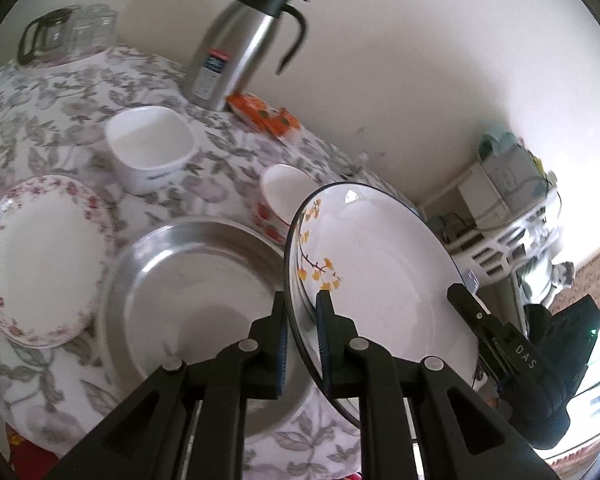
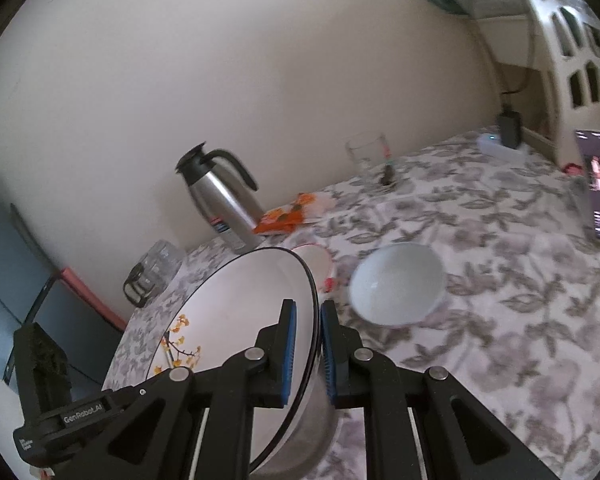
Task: Organize plates and bowls
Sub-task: 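Lower the yellow-blossom plate into the steel tray with both grippers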
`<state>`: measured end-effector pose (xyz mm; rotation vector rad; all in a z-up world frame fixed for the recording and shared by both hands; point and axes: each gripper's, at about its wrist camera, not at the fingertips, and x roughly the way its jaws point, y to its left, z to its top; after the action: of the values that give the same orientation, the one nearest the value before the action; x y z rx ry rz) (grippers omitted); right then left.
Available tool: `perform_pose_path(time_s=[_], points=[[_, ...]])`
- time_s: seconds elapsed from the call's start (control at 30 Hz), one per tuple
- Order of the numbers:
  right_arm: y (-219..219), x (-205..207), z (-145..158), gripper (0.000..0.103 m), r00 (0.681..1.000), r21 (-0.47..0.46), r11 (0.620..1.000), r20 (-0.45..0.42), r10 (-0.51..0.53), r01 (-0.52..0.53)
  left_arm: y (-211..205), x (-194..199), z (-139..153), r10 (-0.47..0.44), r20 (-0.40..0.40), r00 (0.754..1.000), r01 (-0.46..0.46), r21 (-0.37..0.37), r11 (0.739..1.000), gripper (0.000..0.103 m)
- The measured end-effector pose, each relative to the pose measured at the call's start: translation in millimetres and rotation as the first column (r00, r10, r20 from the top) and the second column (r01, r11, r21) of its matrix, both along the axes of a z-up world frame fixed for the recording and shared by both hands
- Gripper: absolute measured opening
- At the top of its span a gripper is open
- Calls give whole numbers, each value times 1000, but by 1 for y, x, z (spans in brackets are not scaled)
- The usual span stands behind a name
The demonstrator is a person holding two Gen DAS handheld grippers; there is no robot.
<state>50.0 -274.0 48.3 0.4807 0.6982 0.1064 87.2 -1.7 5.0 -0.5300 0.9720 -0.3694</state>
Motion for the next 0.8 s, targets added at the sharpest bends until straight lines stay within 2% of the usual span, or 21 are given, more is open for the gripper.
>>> perform_pose_path(time_s=[0.23,0.43,0.53,0.8], points=[[33,27,-21,14,997,-10,998,-52,57,-57,31,12,-23,52,-65,996,-51,23,998,14],[46,41,-55,14,988,7,996,-133,84,-84,45,20,-49,84,-137,987,-76,61,995,14],[54,44,-69,14,981,-15,996,-173,88,-92,48,22,-61,91,-167,982,-78,82,994,14],[51,47,-115,14,958,1,996,-275,87,-90,47,28,-90,79,-230,970,-56,102,993,14]])
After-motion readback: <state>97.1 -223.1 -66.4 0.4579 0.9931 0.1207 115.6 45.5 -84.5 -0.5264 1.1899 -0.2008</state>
